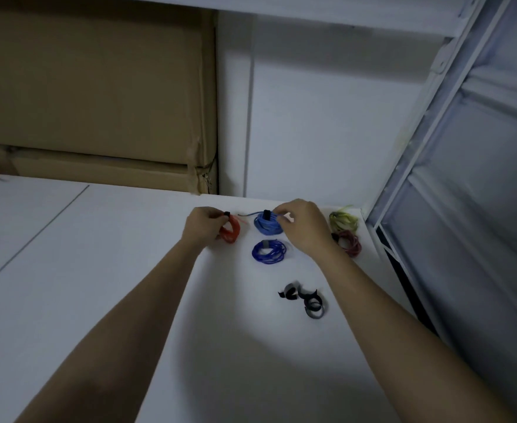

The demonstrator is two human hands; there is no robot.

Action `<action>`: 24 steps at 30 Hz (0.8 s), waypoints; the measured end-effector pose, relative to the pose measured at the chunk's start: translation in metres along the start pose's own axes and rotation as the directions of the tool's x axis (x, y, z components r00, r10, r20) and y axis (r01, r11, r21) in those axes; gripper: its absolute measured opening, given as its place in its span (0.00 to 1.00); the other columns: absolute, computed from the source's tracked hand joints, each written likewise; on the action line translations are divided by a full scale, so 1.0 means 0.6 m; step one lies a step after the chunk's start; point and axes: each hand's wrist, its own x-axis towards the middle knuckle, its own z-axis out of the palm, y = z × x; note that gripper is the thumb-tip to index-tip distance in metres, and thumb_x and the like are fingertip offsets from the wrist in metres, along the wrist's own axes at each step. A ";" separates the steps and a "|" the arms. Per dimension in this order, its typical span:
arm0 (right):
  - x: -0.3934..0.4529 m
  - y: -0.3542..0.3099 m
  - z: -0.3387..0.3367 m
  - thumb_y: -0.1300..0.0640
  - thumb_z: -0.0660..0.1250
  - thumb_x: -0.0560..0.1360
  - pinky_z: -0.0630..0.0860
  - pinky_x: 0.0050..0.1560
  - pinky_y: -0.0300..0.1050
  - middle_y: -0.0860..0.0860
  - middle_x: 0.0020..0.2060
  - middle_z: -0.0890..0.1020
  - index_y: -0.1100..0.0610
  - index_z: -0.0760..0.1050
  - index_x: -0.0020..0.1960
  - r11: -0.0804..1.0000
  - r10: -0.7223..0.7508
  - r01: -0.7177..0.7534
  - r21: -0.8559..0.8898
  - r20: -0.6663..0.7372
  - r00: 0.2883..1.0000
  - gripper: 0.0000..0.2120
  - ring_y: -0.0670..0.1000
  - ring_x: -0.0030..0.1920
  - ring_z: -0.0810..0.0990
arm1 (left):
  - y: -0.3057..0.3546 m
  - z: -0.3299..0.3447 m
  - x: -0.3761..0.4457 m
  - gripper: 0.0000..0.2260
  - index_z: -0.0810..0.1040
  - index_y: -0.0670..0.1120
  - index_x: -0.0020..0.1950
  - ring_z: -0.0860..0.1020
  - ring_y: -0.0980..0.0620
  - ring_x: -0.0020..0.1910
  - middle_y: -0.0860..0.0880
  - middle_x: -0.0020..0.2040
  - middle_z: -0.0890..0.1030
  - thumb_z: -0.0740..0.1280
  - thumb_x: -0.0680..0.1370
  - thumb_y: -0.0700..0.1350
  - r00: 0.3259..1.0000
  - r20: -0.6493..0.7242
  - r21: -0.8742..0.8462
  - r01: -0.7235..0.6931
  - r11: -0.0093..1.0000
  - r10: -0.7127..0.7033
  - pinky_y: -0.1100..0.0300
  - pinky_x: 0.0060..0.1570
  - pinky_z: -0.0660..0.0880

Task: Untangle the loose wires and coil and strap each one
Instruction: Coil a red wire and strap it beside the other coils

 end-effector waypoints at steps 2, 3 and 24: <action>0.027 -0.005 0.009 0.59 0.66 0.77 0.75 0.53 0.50 0.57 0.53 0.81 0.55 0.81 0.58 0.990 -0.025 0.042 -0.136 0.122 0.992 0.11 0.57 0.56 0.76 | -0.008 0.007 0.015 0.10 0.82 0.40 0.55 0.79 0.46 0.45 0.41 0.51 0.83 0.67 0.78 0.44 0.999 -0.007 0.180 -0.051 0.982 0.053 0.58 0.46 0.75; 0.038 -0.005 0.014 0.58 0.66 0.77 0.74 0.51 0.48 0.56 0.52 0.81 0.54 0.80 0.59 0.973 -0.026 0.071 -0.221 0.198 0.980 0.12 0.58 0.57 0.74 | -0.010 0.009 0.020 0.11 0.83 0.42 0.55 0.79 0.46 0.49 0.43 0.53 0.83 0.67 0.78 0.46 0.997 -0.009 0.242 -0.070 0.968 0.074 0.58 0.49 0.73; 0.028 0.032 0.011 0.56 0.60 0.79 0.72 0.53 0.51 0.57 0.55 0.77 0.58 0.77 0.61 0.937 0.093 -0.048 -0.345 0.114 0.989 0.13 0.59 0.59 0.71 | -0.009 0.033 0.028 0.15 0.80 0.43 0.57 0.75 0.44 0.53 0.43 0.54 0.74 0.68 0.77 0.52 0.952 0.184 0.456 -0.303 0.837 0.245 0.57 0.50 0.71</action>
